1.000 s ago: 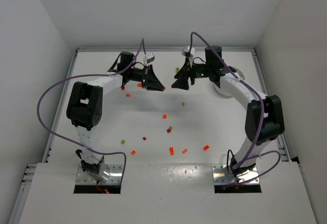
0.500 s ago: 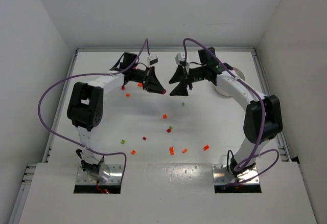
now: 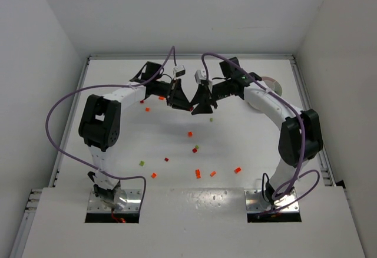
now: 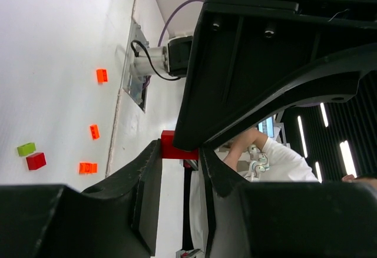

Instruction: Sort the legos into containers by color

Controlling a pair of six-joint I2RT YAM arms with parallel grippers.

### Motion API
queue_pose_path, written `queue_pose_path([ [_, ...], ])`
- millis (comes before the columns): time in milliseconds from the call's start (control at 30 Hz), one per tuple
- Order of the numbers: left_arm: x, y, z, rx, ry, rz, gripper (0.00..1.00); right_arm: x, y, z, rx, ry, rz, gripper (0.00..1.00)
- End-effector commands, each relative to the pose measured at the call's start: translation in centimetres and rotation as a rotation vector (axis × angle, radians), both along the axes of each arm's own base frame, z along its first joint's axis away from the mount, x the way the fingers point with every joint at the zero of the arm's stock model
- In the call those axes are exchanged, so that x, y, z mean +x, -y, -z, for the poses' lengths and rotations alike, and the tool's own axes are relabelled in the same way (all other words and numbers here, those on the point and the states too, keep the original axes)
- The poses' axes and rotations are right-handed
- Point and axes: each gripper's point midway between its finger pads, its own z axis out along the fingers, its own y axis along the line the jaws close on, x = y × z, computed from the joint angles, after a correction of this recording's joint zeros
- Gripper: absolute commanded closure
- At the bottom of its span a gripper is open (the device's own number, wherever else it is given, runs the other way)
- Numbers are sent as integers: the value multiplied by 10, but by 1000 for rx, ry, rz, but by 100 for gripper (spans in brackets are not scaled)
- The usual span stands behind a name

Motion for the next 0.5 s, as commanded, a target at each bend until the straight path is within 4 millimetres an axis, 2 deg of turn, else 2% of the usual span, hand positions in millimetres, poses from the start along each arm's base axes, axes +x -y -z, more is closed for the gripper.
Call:
queue_pose_path([
  [0, -13, -3, -25, -110, 33, 113, 90, -3, -6, -14, 50, 93, -62, 62],
  [200, -18, -1, -29, -116, 31, 129, 90, -9, -5, 2, -5, 115, -63, 76],
  [233, -19, -2, -32, -118, 40, 130, 90, -10, -4, -2, -2, 123, -63, 82],
  [333, -24, 0, -33, -119, 39, 139, 87, -5, -2, 5, -29, 137, -43, 95],
  [433, -24, 0, -33, -119, 39, 139, 50, 1, 0, 5, -53, 177, -22, 99],
  [467, -22, -3, -36, -122, 50, 128, 35, 2, 2, 8, -72, 174, -12, 100],
])
